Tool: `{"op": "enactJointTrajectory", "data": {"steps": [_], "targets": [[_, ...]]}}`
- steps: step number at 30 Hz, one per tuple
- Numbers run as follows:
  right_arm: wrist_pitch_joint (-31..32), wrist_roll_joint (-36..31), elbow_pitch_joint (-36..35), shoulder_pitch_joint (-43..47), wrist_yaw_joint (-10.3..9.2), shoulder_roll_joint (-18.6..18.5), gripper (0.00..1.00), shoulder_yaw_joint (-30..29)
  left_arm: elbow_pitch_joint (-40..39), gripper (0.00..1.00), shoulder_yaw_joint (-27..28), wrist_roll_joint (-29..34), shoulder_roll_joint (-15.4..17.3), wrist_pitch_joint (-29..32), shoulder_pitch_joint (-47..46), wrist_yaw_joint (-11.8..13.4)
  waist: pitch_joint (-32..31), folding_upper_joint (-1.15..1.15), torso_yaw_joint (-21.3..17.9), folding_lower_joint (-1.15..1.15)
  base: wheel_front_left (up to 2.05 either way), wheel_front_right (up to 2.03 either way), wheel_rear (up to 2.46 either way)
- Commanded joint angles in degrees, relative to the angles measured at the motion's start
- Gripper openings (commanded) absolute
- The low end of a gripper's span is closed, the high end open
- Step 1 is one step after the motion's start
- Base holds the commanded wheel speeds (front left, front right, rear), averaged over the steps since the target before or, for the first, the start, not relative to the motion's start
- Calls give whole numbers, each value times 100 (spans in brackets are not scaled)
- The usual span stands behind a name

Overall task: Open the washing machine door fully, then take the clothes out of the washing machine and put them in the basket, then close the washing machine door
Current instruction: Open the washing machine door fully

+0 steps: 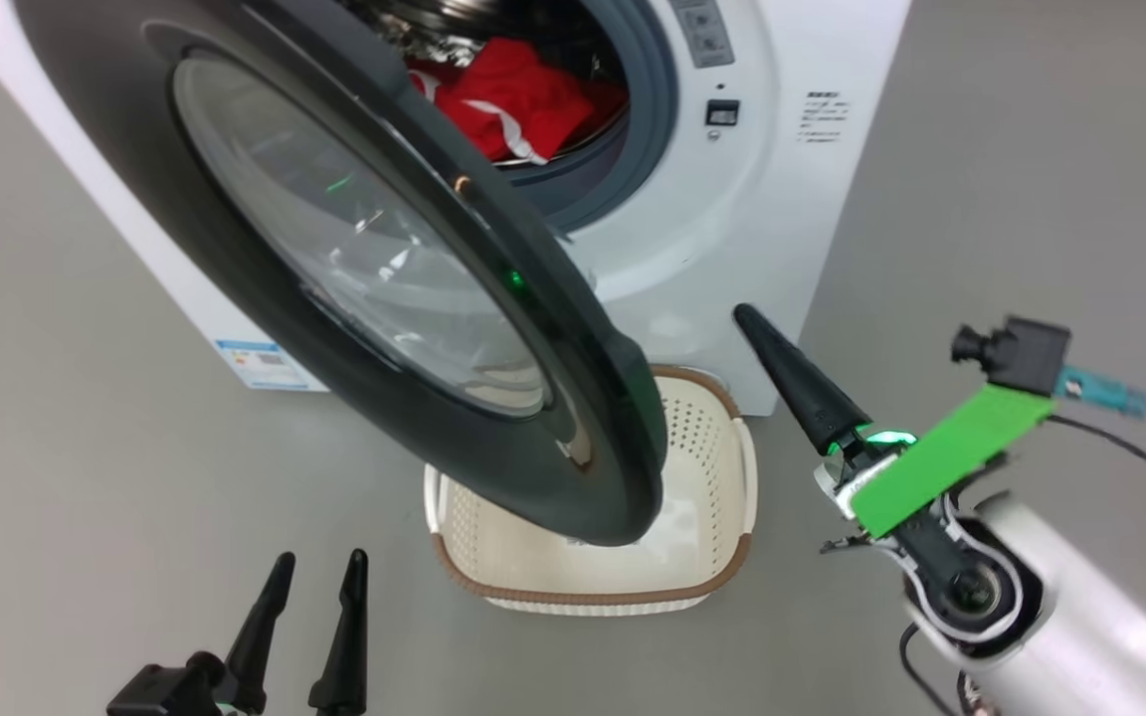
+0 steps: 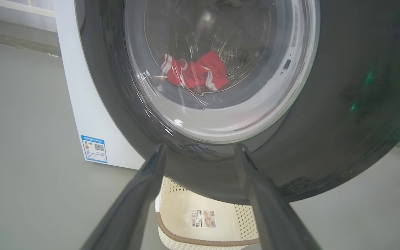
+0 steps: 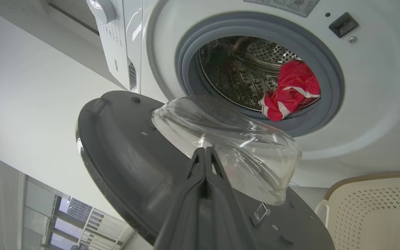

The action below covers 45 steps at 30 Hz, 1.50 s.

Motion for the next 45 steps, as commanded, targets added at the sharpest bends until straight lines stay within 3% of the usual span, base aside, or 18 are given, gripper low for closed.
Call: {"op": "enactJointTrajectory", "data": {"steps": [1, 6, 13, 22, 32, 45], "targets": [[359, 300, -96, -233, 29, -79, 0, 106, -97, 100, 153, -51, 49, -54, -228, -32, 92, 0, 109, 0, 0, 0, 0], [1537, 1060, 135, -504, 29, -101, 0, 135, -93, 100, 85, -106, 49, -54, -274, -32, 184, 0, 206, 0, 0, 0, 0], [2747, 1586, 598, -768, 29, -24, 0, 36, -82, 100, 14, -145, 49, -54, -328, -32, 259, 0, 300, 0, 0, 0, 0], [4111, 2391, 1180, -913, 29, 321, 0, -168, -73, 100, -30, -207, 49, -54, -344, -32, 286, 0, 435, 0, 0, 0, 0], [4722, 2484, 1380, -811, 29, 534, 0, -82, -49, 100, -116, -320, 49, -54, -305, -32, 181, 0, 812, 0, 0, 0, 0], [5084, 2381, 1414, -591, 29, 878, 0, -71, -20, 100, -144, -322, 49, -54, -103, -32, -95, 0, 1418, 0, 0, 0, 0]]}}
